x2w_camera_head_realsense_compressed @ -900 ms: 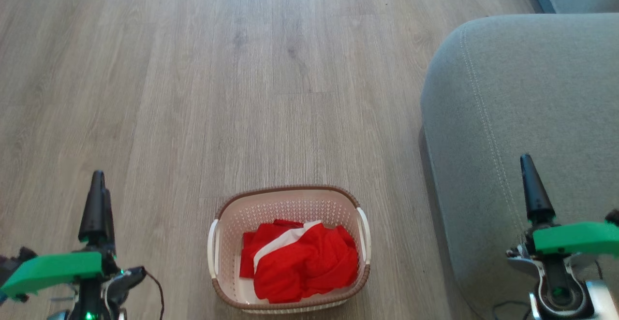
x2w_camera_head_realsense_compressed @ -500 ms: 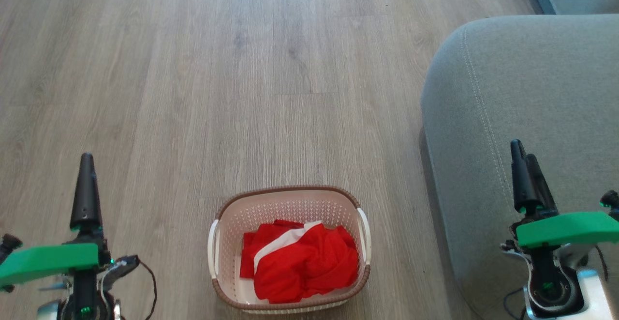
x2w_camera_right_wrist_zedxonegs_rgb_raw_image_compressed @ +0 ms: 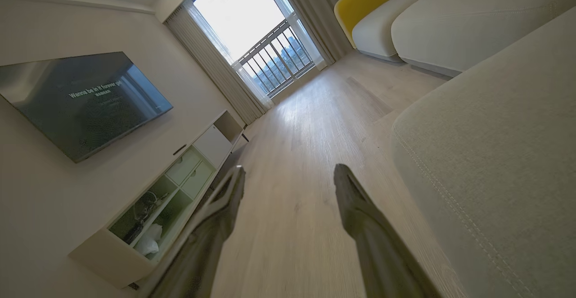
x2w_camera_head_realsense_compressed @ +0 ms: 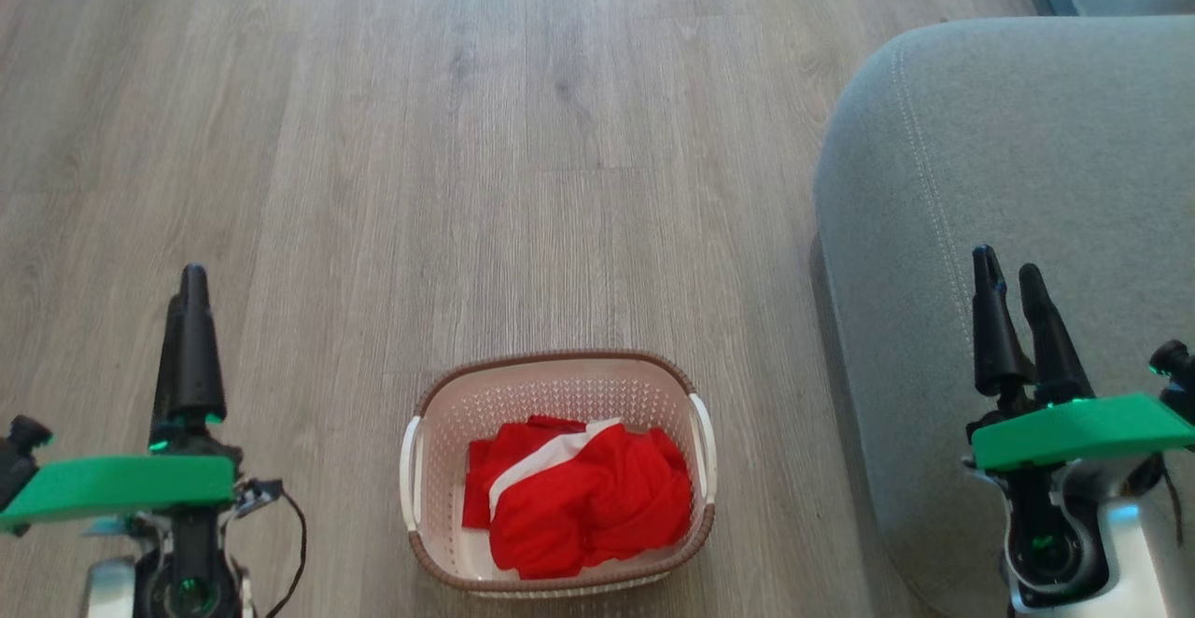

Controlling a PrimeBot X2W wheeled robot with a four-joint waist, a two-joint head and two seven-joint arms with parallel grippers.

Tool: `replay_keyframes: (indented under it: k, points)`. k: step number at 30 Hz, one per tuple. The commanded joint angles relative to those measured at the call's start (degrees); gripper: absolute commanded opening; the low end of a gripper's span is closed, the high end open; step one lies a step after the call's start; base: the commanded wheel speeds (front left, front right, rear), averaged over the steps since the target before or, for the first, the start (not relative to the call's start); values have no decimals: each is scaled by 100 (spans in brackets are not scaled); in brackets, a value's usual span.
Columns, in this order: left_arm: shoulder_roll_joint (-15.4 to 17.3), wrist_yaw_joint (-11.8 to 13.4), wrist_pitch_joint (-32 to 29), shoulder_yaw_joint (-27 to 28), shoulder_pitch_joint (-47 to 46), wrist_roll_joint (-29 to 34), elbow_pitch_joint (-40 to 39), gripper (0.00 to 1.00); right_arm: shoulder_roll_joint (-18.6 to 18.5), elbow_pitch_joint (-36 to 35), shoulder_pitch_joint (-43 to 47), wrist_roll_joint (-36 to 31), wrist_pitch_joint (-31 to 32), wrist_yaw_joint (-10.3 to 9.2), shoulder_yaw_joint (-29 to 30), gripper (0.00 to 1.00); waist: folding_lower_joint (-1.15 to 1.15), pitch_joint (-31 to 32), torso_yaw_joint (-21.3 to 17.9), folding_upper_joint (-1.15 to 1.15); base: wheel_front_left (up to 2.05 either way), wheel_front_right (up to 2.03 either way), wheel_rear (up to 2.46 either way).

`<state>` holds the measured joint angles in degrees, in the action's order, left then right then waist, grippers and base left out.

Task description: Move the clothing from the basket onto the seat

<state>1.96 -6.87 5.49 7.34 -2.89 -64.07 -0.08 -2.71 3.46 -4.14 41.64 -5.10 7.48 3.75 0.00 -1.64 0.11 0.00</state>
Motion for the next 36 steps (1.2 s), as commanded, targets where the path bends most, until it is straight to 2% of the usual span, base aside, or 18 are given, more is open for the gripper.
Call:
replay_keyframes:
  k: [1,6,21,25,31,36]
  points:
    - [62,-1,58,50,-307,232,-294,100,-24,-289,-325,-193,-90,1,-82,100,0,-10,1,0,0,0,0]
    - [65,340,141,-314,-295,1063,-383,100,-23,-316,-335,-535,-174,1,-105,100,0,-54,3,0,0,0,0]
    - [73,1697,393,-1551,-311,3616,-705,100,-142,58,-423,-1830,-427,1,-349,100,0,-108,-13,0,0,0,0]
    - [76,1985,460,-1869,-341,4188,-696,100,-199,83,-453,-2287,-495,1,-469,100,0,-117,-33,0,0,0,0]
    - [99,2206,561,-2222,-341,4736,-588,100,-236,108,-512,-2889,-596,1,-607,100,0,-151,-71,0,0,0,0]
    - [99,2200,644,-2364,-348,4951,-455,100,-225,125,-533,-3242,-680,1,-631,100,0,-168,-75,0,0,0,0]
